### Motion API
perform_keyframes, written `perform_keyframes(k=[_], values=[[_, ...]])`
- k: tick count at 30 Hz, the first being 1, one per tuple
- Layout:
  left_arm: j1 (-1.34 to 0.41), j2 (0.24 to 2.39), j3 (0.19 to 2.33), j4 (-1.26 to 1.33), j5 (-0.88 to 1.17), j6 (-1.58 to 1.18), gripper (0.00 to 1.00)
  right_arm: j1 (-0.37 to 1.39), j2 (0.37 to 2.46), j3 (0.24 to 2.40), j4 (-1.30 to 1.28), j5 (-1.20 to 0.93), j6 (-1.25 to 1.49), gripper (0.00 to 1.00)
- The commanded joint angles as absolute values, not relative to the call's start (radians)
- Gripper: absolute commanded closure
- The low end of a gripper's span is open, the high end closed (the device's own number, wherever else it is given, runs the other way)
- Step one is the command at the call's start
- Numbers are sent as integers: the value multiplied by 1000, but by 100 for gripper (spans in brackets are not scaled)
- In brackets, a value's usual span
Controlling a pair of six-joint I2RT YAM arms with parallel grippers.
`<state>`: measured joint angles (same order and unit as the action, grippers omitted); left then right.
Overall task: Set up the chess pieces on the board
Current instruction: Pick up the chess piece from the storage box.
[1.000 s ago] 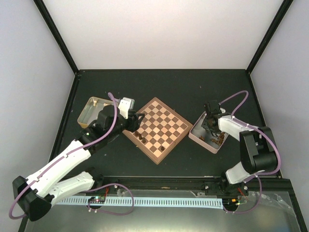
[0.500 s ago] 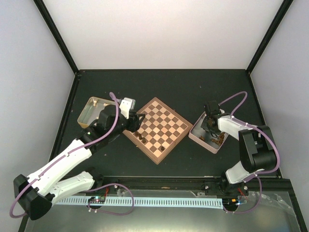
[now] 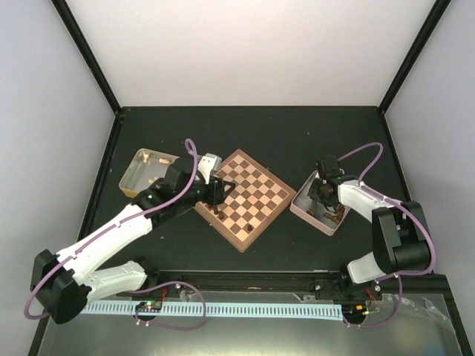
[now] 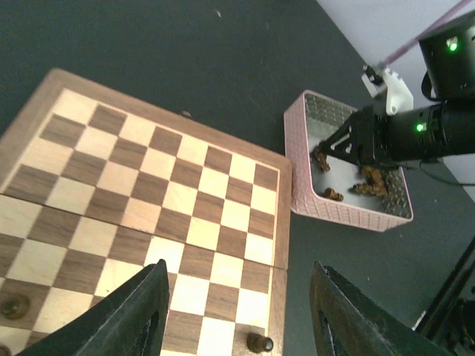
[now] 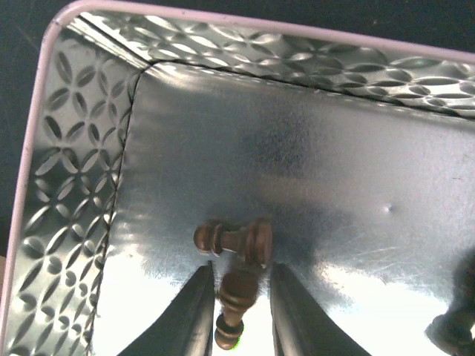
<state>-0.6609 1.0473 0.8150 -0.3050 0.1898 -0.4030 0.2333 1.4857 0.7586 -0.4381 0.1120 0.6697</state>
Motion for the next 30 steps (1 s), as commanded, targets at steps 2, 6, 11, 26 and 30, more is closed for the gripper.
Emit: perform_keyframes(k=[2,6,11,26,30], values=[[-656,1089,860,-277,277,-436,46,229,1520,769,-468,137,650,65],[-656,1096,860,-275,276,-436,46,229,1550,785,-464,121,638,64],[-655,1099,858,-277,275,-434,46,229,1572,789,-471,88,630,64],[-655,1119,842,-227,295,-472,45,230,1340,684,-299,-45,666,89],[-657,1141,840,-172,337,-542,43,234,1229,669,-247,-140,641,89]])
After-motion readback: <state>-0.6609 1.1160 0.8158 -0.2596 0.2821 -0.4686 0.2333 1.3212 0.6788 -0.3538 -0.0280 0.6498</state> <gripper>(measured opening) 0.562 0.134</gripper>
